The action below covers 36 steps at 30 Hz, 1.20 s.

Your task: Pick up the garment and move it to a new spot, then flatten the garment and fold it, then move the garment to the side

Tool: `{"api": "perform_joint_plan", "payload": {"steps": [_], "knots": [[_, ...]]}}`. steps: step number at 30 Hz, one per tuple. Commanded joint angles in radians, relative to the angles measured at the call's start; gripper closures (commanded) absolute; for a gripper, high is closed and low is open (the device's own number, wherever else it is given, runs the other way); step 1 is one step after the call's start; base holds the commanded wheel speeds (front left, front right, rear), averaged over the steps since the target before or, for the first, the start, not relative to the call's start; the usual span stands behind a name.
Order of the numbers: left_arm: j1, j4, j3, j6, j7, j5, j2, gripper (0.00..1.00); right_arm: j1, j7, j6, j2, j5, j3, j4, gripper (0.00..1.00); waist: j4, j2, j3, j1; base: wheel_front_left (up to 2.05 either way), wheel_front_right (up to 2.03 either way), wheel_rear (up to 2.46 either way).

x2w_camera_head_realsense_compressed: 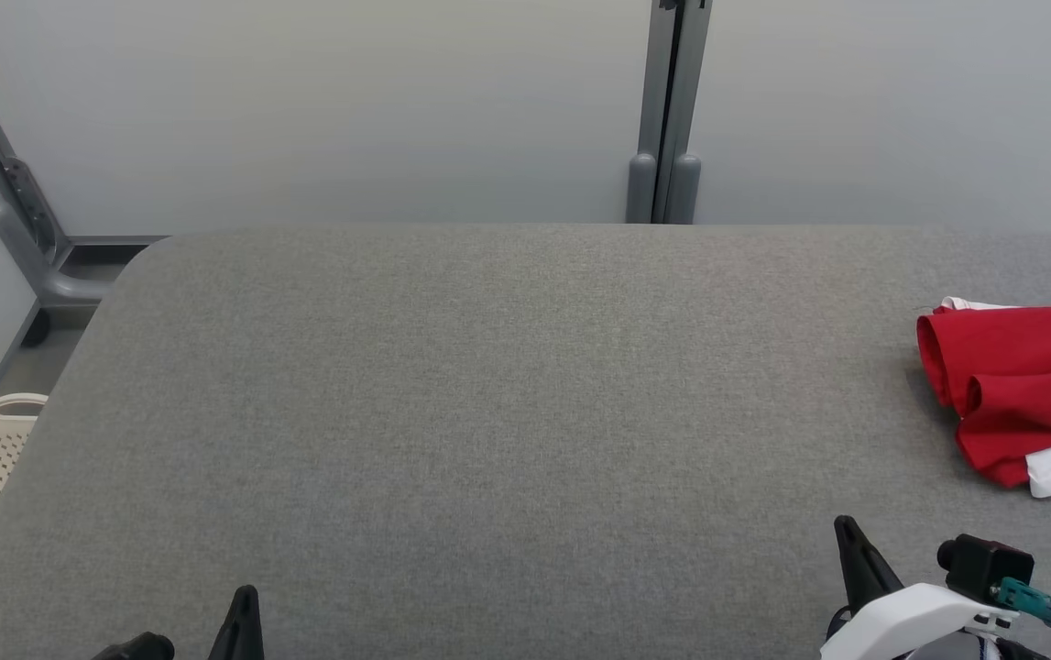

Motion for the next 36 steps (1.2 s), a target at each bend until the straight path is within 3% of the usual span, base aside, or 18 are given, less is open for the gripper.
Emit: {"api": "perform_joint_plan", "payload": {"steps": [1,36], "knots": [[-0.036,-0.009,0.019,-0.012,0.007,-0.029,-0.002,1.0,-0.013,0.006,0.0,-0.003,0.043,-0.014,-0.028,1.0,-0.001,0.0,0.002,0.0,0.0,0.0,0.0],[-0.152,0.04,0.128,-0.148,0.124,-0.358,-0.113,1.0,0.019,0.099,0.0,-0.006,0.53,-0.139,-0.135,1.0,-0.03,0.0,0.037,0.0,0.0,0.0,0.0]]}}
